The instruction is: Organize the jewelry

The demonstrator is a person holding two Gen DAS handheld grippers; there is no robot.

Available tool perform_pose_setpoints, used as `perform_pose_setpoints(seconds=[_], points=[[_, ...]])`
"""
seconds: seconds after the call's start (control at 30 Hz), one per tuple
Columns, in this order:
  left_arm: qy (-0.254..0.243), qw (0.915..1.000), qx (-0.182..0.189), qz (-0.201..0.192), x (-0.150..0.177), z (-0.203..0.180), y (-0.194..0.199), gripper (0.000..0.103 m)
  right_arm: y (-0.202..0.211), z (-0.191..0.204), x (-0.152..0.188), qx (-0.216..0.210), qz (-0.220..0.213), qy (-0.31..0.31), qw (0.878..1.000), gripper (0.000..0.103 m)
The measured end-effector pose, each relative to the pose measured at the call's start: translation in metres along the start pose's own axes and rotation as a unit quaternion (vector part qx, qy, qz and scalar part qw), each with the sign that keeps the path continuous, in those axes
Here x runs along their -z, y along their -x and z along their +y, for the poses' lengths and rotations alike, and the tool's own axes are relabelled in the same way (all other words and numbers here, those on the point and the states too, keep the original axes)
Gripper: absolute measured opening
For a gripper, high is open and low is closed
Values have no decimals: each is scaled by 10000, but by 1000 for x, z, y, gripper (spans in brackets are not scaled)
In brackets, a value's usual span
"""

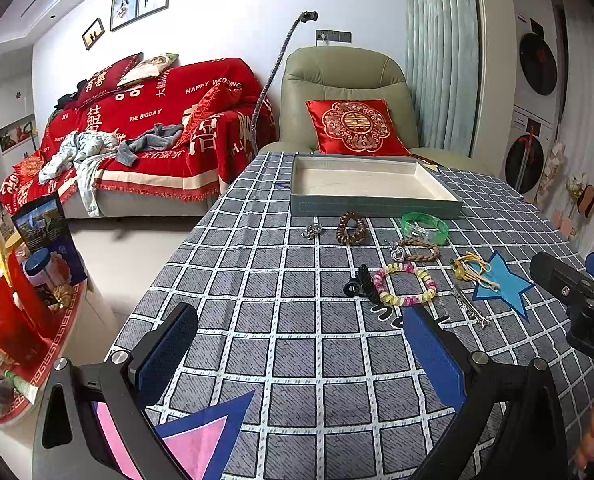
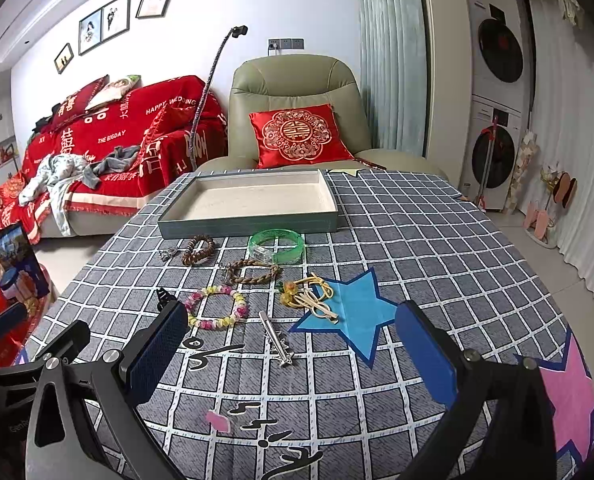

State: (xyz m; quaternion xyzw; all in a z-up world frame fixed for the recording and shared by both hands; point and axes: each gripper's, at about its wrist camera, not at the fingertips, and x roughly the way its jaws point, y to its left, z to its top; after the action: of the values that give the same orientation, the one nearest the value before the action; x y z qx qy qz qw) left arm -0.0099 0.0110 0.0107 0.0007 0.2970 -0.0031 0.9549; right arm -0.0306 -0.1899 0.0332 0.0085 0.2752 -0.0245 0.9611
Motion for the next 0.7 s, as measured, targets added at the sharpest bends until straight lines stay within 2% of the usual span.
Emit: perform_pose_setpoints(seconds=[0.7], points=[[10, 10000, 32, 85, 4, -5, -4, 103, 0, 2, 2, -6, 32, -20, 10000, 103]])
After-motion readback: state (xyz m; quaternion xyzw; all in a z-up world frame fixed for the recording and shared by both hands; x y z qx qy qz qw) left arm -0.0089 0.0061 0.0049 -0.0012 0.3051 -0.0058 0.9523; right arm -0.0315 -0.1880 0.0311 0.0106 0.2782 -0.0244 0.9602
